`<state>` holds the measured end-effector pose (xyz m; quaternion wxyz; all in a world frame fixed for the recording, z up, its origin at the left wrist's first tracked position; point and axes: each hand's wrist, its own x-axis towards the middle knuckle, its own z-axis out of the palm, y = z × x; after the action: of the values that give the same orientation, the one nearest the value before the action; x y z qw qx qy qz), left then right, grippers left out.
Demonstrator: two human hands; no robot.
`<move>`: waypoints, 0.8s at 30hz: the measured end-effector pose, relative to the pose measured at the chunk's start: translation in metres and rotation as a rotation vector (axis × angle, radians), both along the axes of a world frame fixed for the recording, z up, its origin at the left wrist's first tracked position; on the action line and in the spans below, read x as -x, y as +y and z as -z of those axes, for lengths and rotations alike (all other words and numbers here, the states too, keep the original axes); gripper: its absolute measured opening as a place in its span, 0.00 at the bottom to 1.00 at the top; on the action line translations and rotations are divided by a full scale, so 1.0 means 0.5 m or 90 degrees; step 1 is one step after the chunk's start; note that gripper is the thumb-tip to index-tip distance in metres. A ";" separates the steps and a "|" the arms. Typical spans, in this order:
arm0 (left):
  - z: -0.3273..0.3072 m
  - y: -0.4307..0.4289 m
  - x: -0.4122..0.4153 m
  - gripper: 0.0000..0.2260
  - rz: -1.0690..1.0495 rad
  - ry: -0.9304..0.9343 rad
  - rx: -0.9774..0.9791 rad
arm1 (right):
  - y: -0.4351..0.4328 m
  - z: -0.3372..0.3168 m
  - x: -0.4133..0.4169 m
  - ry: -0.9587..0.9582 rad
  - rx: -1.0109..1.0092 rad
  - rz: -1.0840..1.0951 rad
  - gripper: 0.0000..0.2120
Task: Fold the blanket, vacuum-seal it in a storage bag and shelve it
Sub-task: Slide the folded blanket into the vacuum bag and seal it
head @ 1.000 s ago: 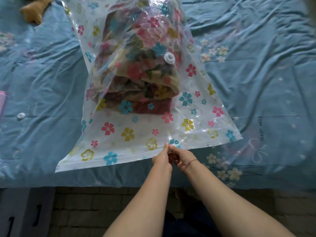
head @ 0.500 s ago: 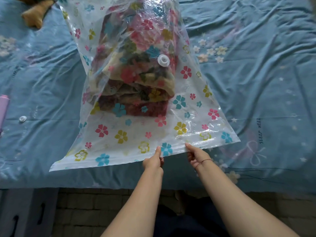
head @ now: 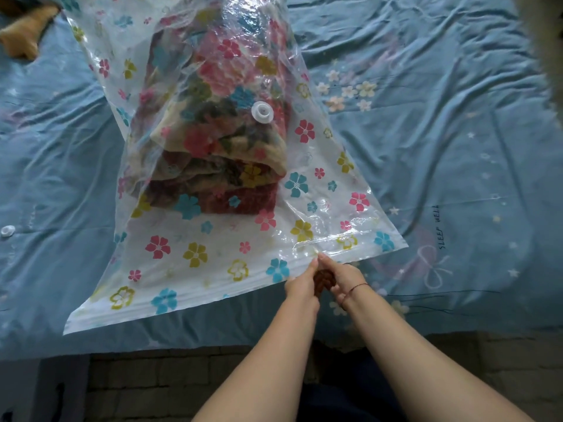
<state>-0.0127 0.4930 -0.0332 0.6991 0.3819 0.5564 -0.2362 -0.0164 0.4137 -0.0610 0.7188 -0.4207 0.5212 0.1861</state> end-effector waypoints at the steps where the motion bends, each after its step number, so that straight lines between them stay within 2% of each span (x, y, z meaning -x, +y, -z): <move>1: 0.001 -0.002 0.001 0.22 0.009 -0.007 -0.010 | -0.001 0.001 0.001 -0.003 0.007 -0.004 0.15; 5: 0.004 0.012 -0.001 0.17 0.039 -0.020 -0.043 | 0.000 -0.003 0.000 -0.002 -0.007 -0.001 0.09; 7: 0.003 0.016 -0.006 0.14 0.041 -0.015 -0.047 | -0.005 -0.003 -0.003 0.003 -0.016 0.036 0.11; 13: 0.007 0.042 -0.005 0.21 0.049 0.008 -0.075 | -0.080 -0.010 -0.016 0.036 0.005 0.096 0.15; 24: 0.003 0.074 -0.004 0.10 0.060 0.018 -0.082 | -0.188 0.017 -0.023 0.046 -0.006 0.176 0.07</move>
<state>-0.0105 0.5301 -0.0347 0.6529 0.4486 0.5619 -0.2383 -0.0049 0.3194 -0.0693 0.7204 -0.3346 0.5988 0.1025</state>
